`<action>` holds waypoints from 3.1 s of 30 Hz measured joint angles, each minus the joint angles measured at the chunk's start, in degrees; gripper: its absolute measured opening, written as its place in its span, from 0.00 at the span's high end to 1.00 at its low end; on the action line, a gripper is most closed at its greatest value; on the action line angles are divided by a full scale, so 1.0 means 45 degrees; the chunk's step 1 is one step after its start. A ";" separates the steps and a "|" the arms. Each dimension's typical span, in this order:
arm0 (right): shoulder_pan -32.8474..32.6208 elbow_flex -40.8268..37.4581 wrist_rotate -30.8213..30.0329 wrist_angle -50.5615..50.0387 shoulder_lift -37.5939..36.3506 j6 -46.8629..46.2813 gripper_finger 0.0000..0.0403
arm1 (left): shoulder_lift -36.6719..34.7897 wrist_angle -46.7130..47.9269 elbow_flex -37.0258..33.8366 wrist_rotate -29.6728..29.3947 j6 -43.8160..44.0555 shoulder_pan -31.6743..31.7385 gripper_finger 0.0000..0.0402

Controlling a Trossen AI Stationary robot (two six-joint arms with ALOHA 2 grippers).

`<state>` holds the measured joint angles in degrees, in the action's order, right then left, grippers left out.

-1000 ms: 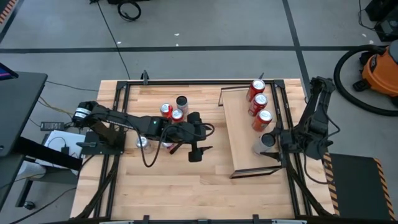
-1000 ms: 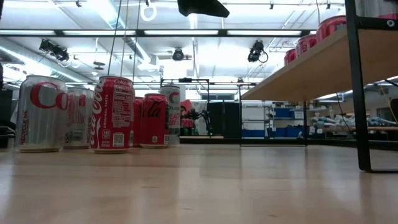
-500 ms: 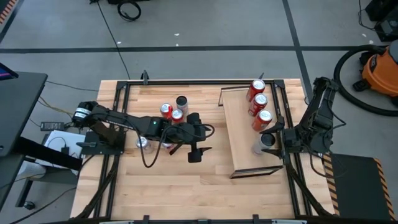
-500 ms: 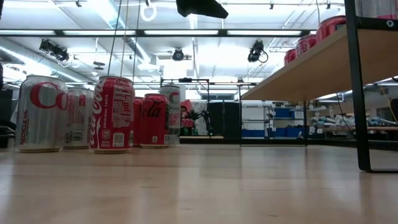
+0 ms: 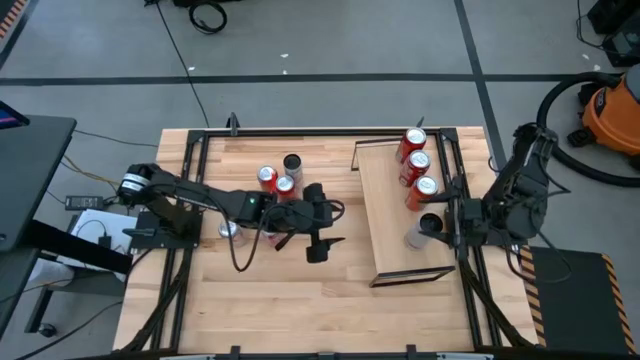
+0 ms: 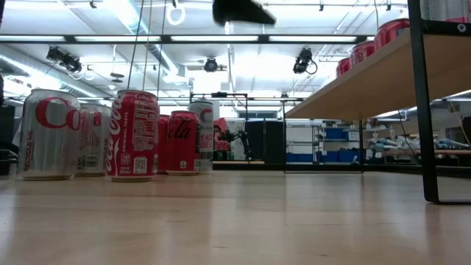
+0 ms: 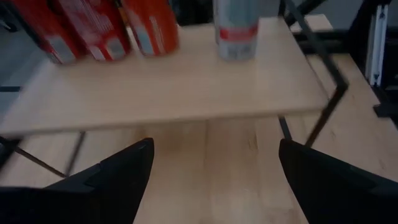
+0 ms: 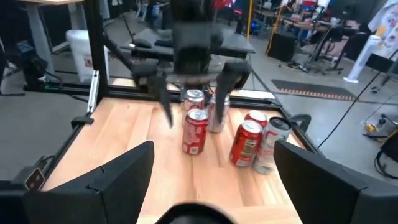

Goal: Place canned beverage on shelf
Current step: Put the bottom white pink soda can on the shelf

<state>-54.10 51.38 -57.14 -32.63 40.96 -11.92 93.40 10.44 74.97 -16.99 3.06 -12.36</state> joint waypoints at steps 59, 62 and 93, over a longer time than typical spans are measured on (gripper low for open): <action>0.5416 0.7133 0.8992 -1.1830 0.6812 -0.2996 0.36 | -0.0838 -0.7296 -0.5544 0.0027 0.0081 -0.0719 0.11; 0.5629 0.7133 0.9058 -1.1797 0.6812 -0.2805 0.36 | -0.0838 -0.7296 -0.5544 0.0174 0.0141 -0.0723 0.11; 0.6580 0.6654 0.9810 -1.1756 0.6118 -0.1314 0.36 | -0.1815 -0.5771 -0.5524 0.0800 0.0085 -0.0709 0.11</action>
<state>-24.49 81.33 -12.99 -85.53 68.49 -17.83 85.23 -15.53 50.11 -13.39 3.44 -15.55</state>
